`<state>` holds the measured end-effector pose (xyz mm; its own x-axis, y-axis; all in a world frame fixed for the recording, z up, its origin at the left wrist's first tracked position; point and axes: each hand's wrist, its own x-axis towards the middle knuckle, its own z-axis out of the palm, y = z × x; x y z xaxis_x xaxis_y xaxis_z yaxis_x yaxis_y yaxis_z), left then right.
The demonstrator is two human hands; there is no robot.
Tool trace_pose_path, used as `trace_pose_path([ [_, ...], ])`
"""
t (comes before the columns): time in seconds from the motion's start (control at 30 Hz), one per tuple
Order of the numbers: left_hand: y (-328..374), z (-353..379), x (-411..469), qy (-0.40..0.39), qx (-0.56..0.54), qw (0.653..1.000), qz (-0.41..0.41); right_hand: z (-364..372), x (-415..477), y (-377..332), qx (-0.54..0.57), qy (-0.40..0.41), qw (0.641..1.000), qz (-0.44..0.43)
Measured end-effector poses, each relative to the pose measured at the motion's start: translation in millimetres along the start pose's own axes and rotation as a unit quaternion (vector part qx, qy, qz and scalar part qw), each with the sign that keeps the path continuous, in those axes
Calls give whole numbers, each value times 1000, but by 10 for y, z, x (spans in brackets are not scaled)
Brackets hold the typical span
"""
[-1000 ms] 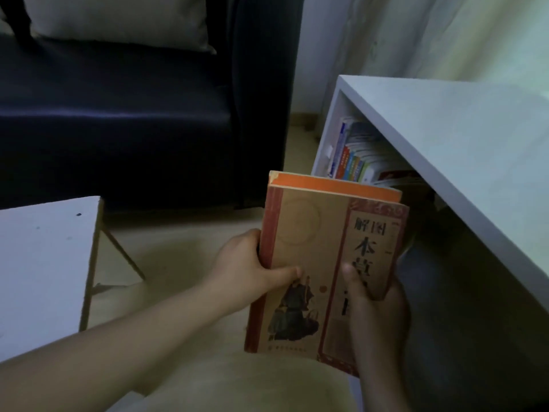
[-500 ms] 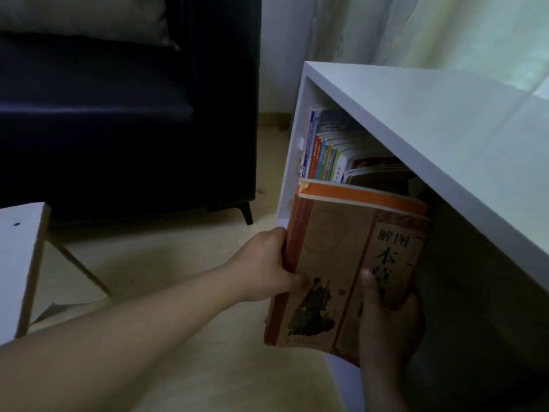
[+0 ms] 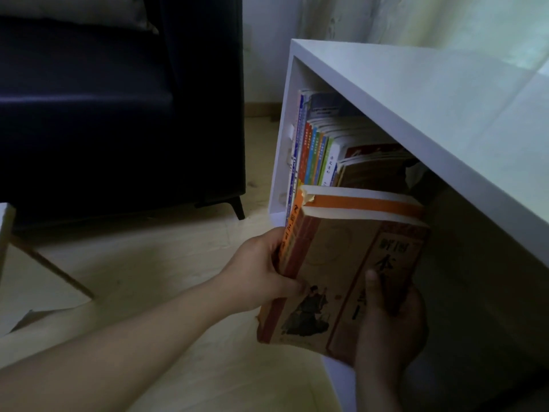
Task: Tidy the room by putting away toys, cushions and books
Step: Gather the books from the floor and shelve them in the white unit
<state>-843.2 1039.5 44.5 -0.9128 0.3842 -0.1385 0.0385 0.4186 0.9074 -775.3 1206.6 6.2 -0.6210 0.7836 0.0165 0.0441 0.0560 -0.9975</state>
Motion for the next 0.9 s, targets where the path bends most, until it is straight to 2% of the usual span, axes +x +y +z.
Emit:
trace_pose_path([
  [0.17, -82, -21, 1, -7, -21, 1000, -2, 61, -84, 95, -2, 16, 999, -31],
  [0.27, -119, -29, -6, 0, -38, 999, -1, 69, -190, 104, -30, 39, 994, -95],
  [0.33, -135, -23, -10, 4, -45, 999, 2, 79, -276, 207, -41, 20, 991, -127],
  [0.43, -127, -6, -32, -6, -35, 999, 18, 77, -393, 430, -25, -17, 995, -97],
  [0.53, -92, 4, -42, -20, -20, 999, 33, 36, -409, 580, -11, -8, 999, -47],
  [0.73, -82, 46, 19, -29, -26, 998, 51, 57, -371, 601, -21, 21, 998, -49],
  [0.9, -44, 194, 124, -3, -14, 996, 86, 141, -193, 572, 9, 21, 999, -41],
])
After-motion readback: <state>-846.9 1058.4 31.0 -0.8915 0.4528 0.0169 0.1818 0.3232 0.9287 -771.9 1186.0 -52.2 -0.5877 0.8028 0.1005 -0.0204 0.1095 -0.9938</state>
